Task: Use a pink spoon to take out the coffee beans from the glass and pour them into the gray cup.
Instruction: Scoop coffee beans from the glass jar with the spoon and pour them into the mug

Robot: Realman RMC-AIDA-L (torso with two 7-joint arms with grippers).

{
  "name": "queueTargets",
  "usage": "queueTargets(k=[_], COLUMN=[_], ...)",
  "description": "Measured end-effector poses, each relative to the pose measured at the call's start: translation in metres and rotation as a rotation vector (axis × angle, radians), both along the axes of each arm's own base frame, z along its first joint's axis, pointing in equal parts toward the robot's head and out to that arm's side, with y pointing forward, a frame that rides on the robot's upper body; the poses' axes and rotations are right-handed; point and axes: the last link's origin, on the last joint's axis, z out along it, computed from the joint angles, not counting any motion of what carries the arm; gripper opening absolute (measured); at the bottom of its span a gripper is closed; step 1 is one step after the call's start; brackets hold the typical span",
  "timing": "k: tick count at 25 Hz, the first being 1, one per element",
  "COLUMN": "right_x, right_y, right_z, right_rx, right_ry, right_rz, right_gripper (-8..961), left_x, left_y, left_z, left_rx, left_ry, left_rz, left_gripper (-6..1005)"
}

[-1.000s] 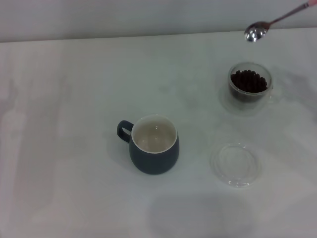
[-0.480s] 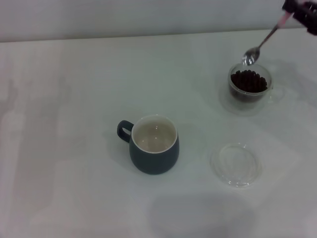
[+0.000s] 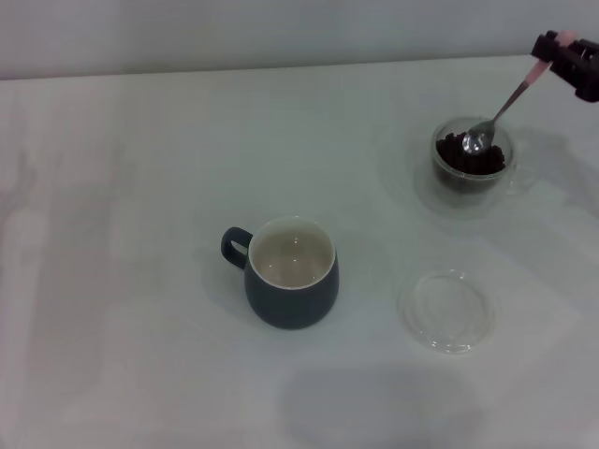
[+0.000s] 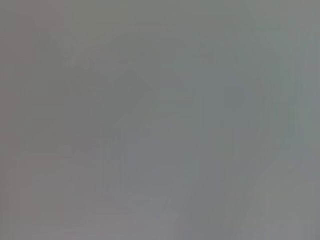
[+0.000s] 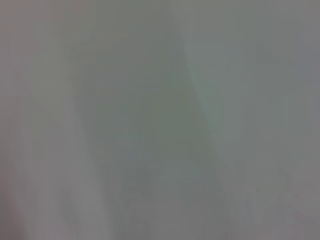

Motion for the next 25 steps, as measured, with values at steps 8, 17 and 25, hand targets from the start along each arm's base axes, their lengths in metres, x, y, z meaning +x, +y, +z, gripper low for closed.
queueTargets(k=[8,17,25], right_x=[0.003,0.005,0.006], right_y=[0.001,0.000,-0.001], right_z=[0.000,-0.014,-0.026], right_rx=[0.077,0.051,0.037], right_ry=[-0.035,-0.058,-0.051], right_rz=[-0.002,-0.023,-0.057], right_gripper=[152,152,152], left_x=[0.003,0.002,0.003], left_y=[0.000,0.000,0.000], left_z=[-0.002,-0.002,-0.001], left_rx=[0.000,0.001,0.001], left_ry=[-0.010,-0.009,-0.009], left_rz=[-0.009,-0.008,-0.010], left_gripper=[805,805,804])
